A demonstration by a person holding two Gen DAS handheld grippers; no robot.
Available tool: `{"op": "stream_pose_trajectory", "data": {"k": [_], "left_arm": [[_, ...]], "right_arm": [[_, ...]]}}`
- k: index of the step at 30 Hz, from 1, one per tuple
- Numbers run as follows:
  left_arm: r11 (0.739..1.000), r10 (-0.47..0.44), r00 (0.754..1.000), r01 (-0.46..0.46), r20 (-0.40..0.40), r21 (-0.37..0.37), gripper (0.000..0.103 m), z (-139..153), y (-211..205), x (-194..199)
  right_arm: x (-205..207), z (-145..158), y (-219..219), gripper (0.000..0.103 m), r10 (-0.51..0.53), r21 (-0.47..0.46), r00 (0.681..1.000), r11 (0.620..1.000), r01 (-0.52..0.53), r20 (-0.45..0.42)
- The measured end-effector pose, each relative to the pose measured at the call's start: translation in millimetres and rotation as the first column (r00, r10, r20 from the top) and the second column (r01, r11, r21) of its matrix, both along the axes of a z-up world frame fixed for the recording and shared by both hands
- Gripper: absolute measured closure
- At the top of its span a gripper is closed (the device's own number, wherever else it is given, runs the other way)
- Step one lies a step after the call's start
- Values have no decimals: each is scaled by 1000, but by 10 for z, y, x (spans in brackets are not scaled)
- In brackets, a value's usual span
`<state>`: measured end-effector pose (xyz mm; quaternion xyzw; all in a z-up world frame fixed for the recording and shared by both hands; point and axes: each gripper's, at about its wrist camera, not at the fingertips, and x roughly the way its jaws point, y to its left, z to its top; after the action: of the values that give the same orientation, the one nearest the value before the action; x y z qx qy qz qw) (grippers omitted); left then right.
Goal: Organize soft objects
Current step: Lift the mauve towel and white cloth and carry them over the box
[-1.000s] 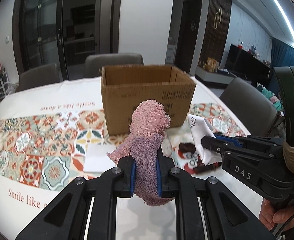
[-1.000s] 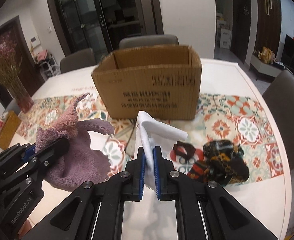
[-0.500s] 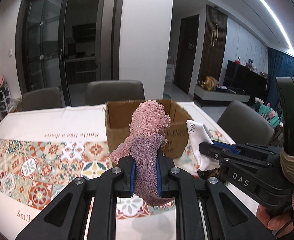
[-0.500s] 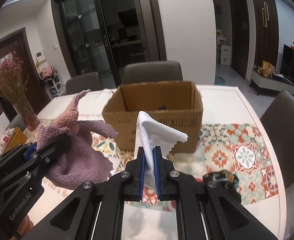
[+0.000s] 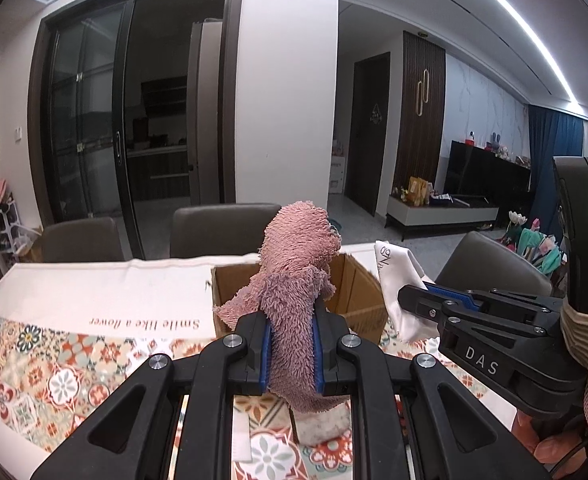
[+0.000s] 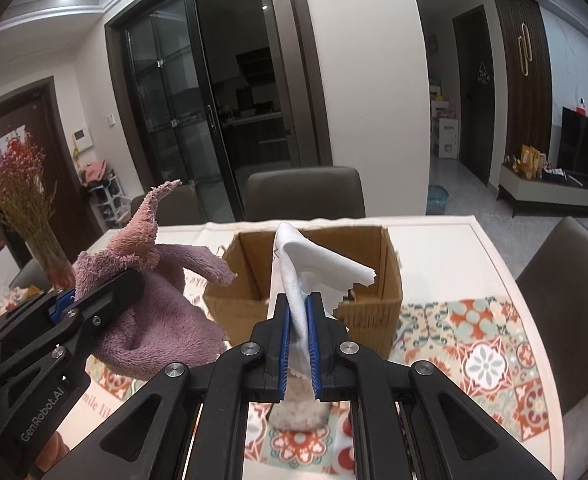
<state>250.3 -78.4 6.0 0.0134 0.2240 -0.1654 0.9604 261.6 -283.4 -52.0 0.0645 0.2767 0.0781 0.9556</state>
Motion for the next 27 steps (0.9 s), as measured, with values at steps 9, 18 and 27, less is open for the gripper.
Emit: {"op": "stream_pose_trajectory", "data": {"k": [9, 18, 27], "left_arm": [[1000, -14, 999, 14, 42, 2, 86, 133, -75, 280], [1000, -26, 998, 25, 59, 16, 86, 177, -169, 624], [999, -29, 999, 29, 12, 39, 86, 45, -248, 1006]], "right_arm": [[315, 110, -42, 93, -12, -16, 999, 1000, 12, 32], [619, 195, -64, 93, -17, -64, 999, 998, 21, 51], [1010, 57, -106, 93, -17, -92, 1000, 996, 16, -9]]}}
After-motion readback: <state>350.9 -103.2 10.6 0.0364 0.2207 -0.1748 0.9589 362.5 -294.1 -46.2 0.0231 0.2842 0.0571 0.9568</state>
